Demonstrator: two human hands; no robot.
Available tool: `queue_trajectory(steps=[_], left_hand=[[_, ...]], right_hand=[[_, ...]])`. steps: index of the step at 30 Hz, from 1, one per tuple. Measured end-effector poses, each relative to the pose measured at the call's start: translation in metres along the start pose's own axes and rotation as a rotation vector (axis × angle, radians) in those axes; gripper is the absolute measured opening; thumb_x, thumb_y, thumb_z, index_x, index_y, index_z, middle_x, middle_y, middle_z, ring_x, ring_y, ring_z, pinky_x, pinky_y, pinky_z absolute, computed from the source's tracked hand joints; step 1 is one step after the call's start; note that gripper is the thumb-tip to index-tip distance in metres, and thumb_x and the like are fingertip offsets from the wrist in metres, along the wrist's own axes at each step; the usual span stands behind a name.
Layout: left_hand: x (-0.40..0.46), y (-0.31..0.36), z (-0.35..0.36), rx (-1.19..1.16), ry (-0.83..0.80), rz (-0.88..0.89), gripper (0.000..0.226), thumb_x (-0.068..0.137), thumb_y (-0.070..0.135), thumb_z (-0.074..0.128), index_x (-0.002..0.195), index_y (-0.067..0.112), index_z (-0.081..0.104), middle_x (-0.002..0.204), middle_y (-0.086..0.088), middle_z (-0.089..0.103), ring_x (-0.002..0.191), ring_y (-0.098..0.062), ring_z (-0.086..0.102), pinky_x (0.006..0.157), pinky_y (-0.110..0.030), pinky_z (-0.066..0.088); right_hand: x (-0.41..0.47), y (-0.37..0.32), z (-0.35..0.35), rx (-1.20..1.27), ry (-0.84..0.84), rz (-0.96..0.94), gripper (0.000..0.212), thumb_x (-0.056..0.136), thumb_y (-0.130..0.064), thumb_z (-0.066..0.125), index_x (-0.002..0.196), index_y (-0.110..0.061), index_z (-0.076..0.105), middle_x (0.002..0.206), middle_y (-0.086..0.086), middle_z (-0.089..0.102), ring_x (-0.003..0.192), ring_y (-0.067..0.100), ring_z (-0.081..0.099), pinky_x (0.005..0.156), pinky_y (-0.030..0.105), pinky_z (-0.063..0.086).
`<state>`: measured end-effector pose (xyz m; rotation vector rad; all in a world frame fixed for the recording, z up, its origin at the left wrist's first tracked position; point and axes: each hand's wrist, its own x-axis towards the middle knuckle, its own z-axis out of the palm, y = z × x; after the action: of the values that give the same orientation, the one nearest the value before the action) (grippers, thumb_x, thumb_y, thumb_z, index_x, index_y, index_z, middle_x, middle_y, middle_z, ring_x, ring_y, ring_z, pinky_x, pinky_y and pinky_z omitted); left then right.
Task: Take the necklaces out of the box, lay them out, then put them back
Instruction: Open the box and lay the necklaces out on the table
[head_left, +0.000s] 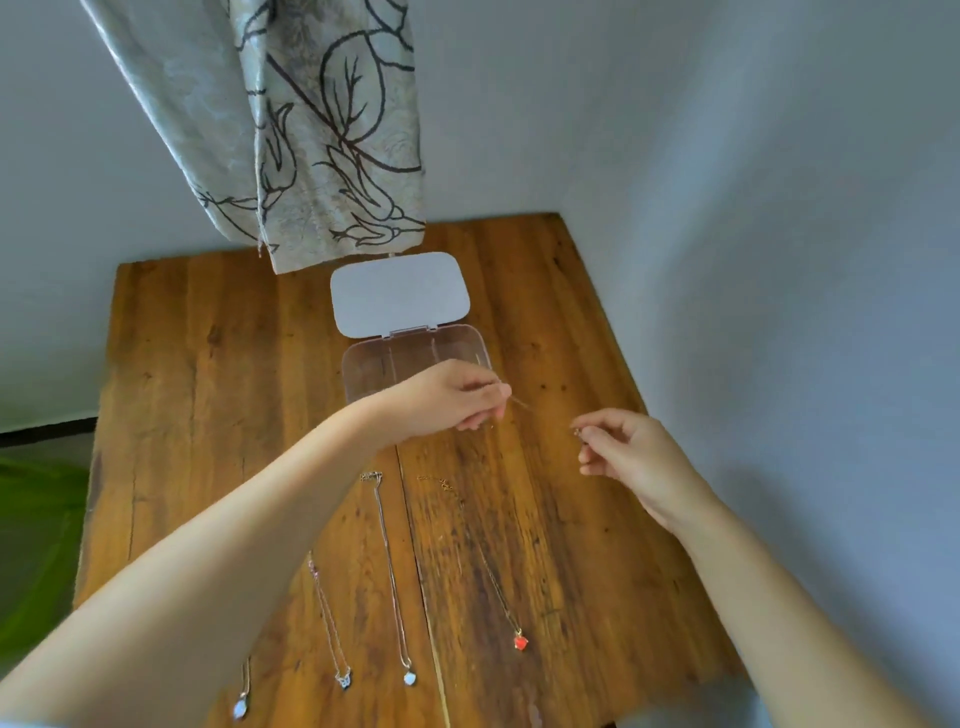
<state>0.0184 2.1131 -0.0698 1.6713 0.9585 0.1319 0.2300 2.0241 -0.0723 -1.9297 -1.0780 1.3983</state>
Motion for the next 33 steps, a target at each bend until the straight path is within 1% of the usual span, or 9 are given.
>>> queue_trajectory(steps=[3,5,6,9,13,16,21,26,33], left_hand=[[0.022,0.007,0.013,0.024,-0.135,-0.052,0.035,0.096,0.033,0.041,0.068,0.018,0.055,0.058,-0.001,0.046,0.064,-0.017,0.049,0.085,-0.026,0.045],[0.040,0.009,0.024,0.082,-0.201,-0.072,0.036,0.096,0.035,0.041,0.068,0.017,0.053,0.058,0.001,0.045,0.064,-0.016,0.050,0.087,-0.028,0.045],[0.050,0.010,0.031,0.135,-0.238,-0.078,0.036,0.096,0.036,0.041,0.068,0.017,0.052,0.057,0.002,0.046,0.061,-0.012,0.050,0.085,-0.026,0.044],[0.079,0.005,0.052,0.285,-0.363,-0.085,0.035,0.096,0.033,0.042,0.068,0.016,0.054,0.055,0.005,0.046,0.047,-0.002,0.045,0.062,-0.021,0.041],[0.111,-0.017,0.078,0.410,-0.443,-0.137,0.033,0.094,0.034,0.045,0.070,0.016,0.057,0.063,0.003,0.052,0.059,-0.012,0.048,0.058,-0.024,0.038],[0.125,-0.033,0.096,0.522,-0.385,-0.103,0.033,0.094,0.038,0.045,0.066,0.021,0.053,0.073,-0.001,0.057,0.068,-0.017,0.053,0.058,-0.027,0.037],[0.129,-0.041,0.114,0.778,-0.235,0.034,0.030,0.094,0.039,0.043,0.073,0.019,0.046,0.069,0.003,0.050,0.066,-0.019,0.050,0.056,-0.030,0.034],[0.126,-0.048,0.121,1.020,-0.092,0.203,0.023,0.096,0.036,0.040,0.094,0.016,0.052,0.106,-0.006,0.054,0.103,-0.025,0.049,0.086,-0.036,0.038],[0.117,-0.053,0.127,1.029,0.048,0.161,0.037,0.095,0.035,0.042,0.125,0.014,0.040,0.128,-0.010,0.043,0.116,-0.027,0.040,0.094,-0.038,0.036]], right_hand=[[-0.019,0.046,0.002,0.089,0.029,0.144,0.016,0.093,-0.008,0.055,0.091,-0.016,0.068,0.080,0.004,0.065,0.072,0.014,0.065,0.071,0.028,0.058],[-0.032,0.076,0.005,0.191,0.082,0.245,0.012,0.092,-0.008,0.057,0.091,-0.013,0.068,0.083,0.006,0.065,0.073,0.016,0.065,0.071,0.031,0.057],[-0.039,0.090,0.007,0.256,0.116,0.300,0.011,0.091,-0.008,0.058,0.092,-0.011,0.068,0.082,0.007,0.065,0.072,0.016,0.064,0.070,0.030,0.056],[-0.059,0.124,0.014,0.354,0.223,0.459,0.009,0.091,-0.009,0.058,0.094,-0.008,0.067,0.077,0.007,0.064,0.067,0.015,0.060,0.063,0.026,0.051],[-0.076,0.157,0.029,0.302,0.320,0.557,0.012,0.090,-0.014,0.057,0.095,-0.007,0.065,0.067,0.006,0.064,0.051,0.013,0.052,0.057,0.027,0.046],[-0.082,0.166,0.032,0.236,0.370,0.552,0.010,0.090,-0.017,0.058,0.092,-0.010,0.064,0.067,0.004,0.066,0.050,0.012,0.054,0.055,0.024,0.047],[-0.082,0.168,0.030,-0.007,0.388,0.482,0.004,0.092,-0.020,0.058,0.090,-0.017,0.060,0.074,0.000,0.066,0.054,0.005,0.059,0.041,0.008,0.041],[-0.077,0.170,0.028,-0.120,0.351,0.468,0.004,0.092,-0.022,0.058,0.092,-0.018,0.058,0.078,-0.005,0.064,0.059,0.005,0.063,0.052,0.013,0.047],[-0.077,0.167,0.015,-0.101,0.312,0.506,0.011,0.092,-0.026,0.058,0.090,-0.016,0.061,0.076,-0.002,0.066,0.048,0.006,0.058,0.045,0.015,0.044]])
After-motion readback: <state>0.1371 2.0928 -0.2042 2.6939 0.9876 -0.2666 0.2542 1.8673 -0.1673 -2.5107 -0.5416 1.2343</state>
